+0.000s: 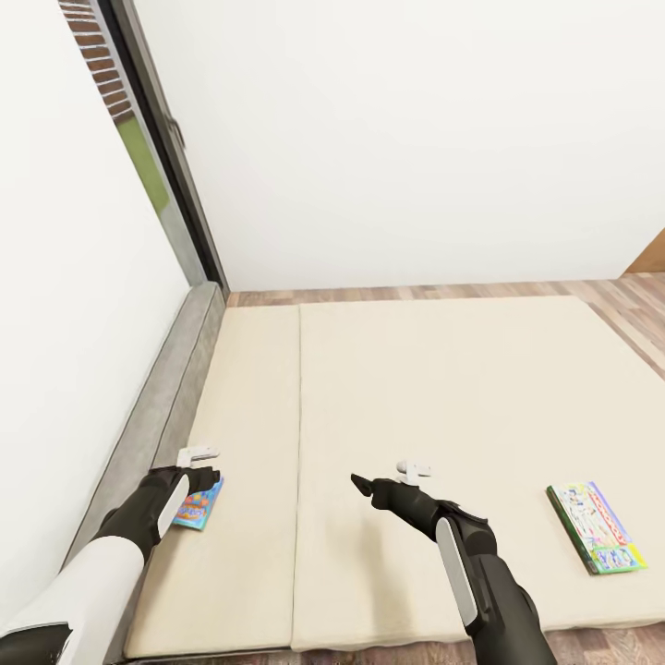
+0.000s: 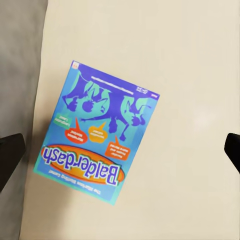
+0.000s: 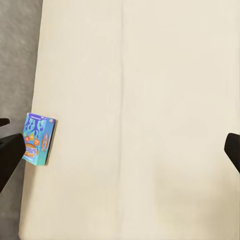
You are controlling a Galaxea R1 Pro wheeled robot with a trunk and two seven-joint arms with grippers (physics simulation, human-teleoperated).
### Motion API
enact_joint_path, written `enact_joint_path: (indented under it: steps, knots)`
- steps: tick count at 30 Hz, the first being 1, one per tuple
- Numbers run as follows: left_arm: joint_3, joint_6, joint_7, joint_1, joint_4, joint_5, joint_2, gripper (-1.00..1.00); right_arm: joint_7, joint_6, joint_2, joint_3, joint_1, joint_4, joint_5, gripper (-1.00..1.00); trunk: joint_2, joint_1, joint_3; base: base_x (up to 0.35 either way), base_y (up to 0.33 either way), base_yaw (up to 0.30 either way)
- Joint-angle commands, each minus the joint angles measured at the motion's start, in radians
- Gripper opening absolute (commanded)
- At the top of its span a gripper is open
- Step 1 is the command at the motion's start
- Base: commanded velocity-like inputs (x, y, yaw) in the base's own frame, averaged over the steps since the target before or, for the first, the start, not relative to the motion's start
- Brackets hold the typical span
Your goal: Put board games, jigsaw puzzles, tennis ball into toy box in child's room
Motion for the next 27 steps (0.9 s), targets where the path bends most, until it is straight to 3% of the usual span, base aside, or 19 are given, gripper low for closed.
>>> enact_joint_path:
  steps: [1,27]
  knots:
    - [0.0,0.005,0.004,0.0,-0.002,0.006,0.0,1.0,0.002,0.009,0.001,-0.003,-0.001,-0.001,-0.007,1.0,-0.001,0.0,-0.003,0.0,0.0,0.0]
    - [-0.001,-0.029,0.006,0.0,-0.001,0.006,0.0,1.0,0.003,0.008,0.001,-0.002,-0.001,-0.001,-0.006,1.0,-0.001,0.0,-0.045,0.0,0.0,0.0]
